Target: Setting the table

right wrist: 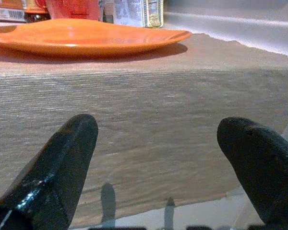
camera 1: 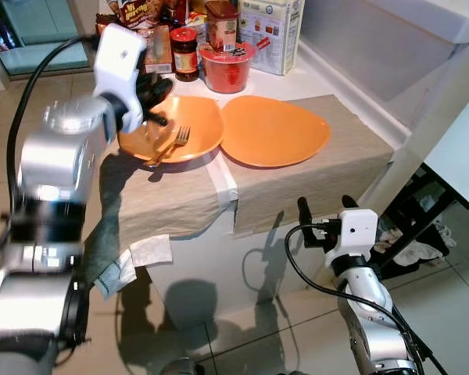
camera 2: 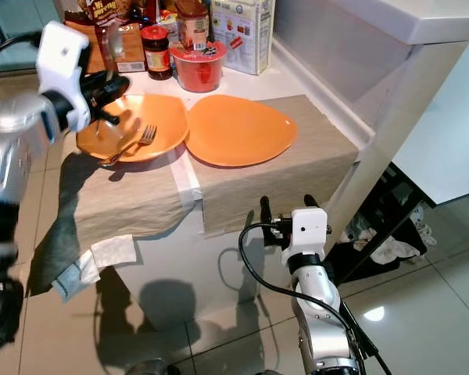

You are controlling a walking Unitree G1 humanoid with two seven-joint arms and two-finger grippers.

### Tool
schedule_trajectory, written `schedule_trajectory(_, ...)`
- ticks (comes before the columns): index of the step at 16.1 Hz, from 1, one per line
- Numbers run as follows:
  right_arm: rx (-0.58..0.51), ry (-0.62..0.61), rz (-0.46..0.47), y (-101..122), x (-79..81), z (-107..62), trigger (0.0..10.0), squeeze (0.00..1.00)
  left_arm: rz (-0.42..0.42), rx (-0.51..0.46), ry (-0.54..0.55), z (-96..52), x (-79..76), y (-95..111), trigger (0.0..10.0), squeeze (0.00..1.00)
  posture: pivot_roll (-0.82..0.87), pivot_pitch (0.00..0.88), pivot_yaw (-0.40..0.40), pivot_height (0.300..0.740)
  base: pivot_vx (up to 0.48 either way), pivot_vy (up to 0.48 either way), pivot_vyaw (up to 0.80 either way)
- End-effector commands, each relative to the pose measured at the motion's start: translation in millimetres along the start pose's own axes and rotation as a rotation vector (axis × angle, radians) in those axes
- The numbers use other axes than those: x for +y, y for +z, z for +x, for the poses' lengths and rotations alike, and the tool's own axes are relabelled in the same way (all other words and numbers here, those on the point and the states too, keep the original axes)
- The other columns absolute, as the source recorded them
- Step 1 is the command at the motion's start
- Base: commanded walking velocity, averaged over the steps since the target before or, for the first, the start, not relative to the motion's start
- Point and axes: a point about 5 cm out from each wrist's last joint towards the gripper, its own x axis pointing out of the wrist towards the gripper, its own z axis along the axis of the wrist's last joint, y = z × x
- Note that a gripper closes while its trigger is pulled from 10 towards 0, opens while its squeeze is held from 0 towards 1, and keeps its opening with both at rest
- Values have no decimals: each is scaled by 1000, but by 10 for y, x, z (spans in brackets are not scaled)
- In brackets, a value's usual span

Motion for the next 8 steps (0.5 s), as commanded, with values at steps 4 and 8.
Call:
schedule_trajectory(4, -48, 11, -2, 110, -43, 113, 10000, 0, -67, -143, 163, -198, 65, -118, 0, 0, 152, 0, -45, 740, 0, 0, 0)
schedule_trajectory(8, -56, 17, 1, 129, -41, 168, 10000, 0, -131, -232, 205, -295, -16, -170, 0, 0, 158, 0, -55, 740, 0, 0, 0)
